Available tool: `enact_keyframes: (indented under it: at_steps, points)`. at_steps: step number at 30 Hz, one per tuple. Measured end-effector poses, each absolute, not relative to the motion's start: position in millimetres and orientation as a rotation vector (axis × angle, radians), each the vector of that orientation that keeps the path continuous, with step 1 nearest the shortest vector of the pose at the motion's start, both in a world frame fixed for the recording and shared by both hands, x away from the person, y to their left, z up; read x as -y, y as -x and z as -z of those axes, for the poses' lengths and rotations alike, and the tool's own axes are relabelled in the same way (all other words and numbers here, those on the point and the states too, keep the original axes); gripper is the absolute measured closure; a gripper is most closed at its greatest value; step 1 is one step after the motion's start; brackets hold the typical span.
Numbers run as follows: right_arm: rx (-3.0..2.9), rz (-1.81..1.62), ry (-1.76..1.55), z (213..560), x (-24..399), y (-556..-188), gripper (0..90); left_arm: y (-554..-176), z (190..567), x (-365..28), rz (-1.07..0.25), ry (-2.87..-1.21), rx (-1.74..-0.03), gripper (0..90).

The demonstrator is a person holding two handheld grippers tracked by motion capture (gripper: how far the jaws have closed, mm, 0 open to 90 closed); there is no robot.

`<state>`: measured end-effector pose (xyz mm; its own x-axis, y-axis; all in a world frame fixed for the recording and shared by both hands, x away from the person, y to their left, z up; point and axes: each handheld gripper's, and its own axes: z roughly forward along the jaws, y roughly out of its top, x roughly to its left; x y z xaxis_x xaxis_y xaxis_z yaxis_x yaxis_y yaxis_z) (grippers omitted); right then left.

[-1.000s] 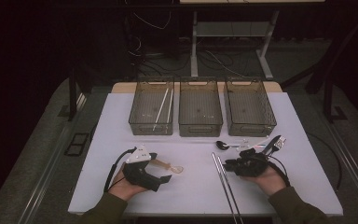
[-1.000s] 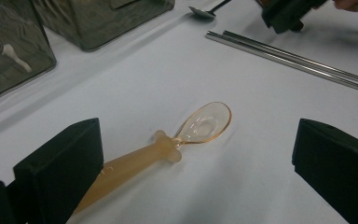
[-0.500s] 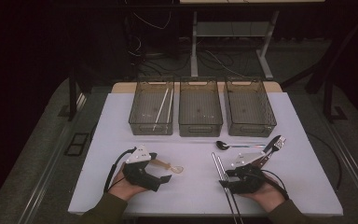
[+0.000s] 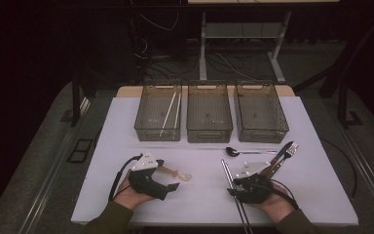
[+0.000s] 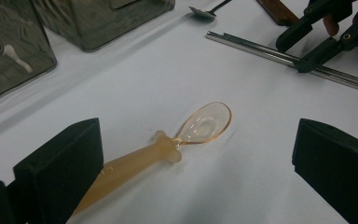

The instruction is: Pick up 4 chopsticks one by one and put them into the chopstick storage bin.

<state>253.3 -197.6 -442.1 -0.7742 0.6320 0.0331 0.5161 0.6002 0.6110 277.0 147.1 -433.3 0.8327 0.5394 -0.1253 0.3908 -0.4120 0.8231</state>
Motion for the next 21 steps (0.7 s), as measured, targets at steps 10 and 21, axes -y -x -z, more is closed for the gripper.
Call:
enact_keyframes:
  at_steps: [10, 21]
  points:
    - [-2.650, -0.937, -0.910, 441.2, 190.8, -254.8, 68.2, -276.9, 433.3, -147.0, -0.197, -2.054, -0.683, 0.5]
    - [-2.643, -0.937, -0.898, 441.5, 182.8, -262.2, 68.6, -277.0, 433.2, -147.2, -0.197, -2.053, -0.685, 0.5]
